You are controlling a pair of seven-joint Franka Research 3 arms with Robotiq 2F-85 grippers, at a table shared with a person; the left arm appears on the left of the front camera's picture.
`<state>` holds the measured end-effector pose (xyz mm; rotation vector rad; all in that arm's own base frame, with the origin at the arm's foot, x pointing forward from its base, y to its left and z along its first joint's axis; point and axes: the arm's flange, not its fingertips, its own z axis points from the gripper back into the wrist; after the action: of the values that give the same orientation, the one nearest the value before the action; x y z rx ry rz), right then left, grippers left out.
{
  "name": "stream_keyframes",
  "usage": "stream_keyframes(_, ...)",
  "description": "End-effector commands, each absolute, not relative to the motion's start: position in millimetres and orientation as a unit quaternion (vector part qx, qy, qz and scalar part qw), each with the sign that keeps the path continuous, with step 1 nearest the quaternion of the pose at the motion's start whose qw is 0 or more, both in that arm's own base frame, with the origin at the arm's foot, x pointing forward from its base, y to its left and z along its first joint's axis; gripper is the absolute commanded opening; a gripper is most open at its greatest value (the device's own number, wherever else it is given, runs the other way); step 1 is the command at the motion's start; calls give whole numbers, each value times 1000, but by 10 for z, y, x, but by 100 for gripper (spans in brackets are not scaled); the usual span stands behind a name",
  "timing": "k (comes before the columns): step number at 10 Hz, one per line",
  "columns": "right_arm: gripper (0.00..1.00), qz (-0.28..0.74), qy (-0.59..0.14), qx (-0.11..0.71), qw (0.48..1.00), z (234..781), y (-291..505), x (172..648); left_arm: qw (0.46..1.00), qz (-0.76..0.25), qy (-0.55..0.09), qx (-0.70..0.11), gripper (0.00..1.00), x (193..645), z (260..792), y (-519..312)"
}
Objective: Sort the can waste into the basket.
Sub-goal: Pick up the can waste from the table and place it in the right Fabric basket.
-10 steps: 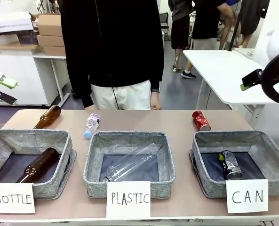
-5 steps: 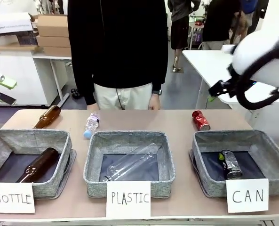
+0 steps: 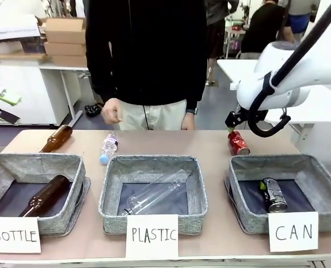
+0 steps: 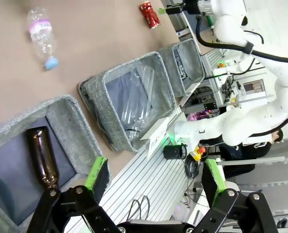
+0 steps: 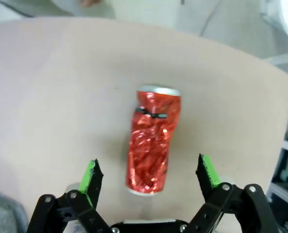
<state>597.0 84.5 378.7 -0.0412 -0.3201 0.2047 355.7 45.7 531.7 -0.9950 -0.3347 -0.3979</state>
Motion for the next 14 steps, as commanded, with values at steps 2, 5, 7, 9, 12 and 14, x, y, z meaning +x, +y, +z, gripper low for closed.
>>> stream_keyframes(2, 100, 49, -127, -45, 990, 3405, 997, 5907, 846, -197, -157, -470, 100, 3538, 5333, 481)
stream_keyframes(5, 100, 33, -132, -30, 990, 3135, 901, 5918, 846, -197, -157, -470, 100, 3538, 5333, 481)
stream_keyframes(7, 100, 24, -146, -16, 989, 3061, 863, 5967, 846, -197, -157, -470, 100, 3538, 5333, 481)
stream_keyframes(9, 100, 23, -153, -5, 988, 3063, 840, 5973, 846, -197, -157, -470, 100, 3538, 5333, 481)
stream_keyframes(12, 0, 22, -152, 2, 988, 3083, 814, 5976, 846, -197, -157, -470, 100, 3538, 5333, 481)
stream_keyframes(14, 0, 26, -146, 4, 989, 3069, 821, 5967, 846, -197, -157, -470, 100, 3538, 5333, 481)
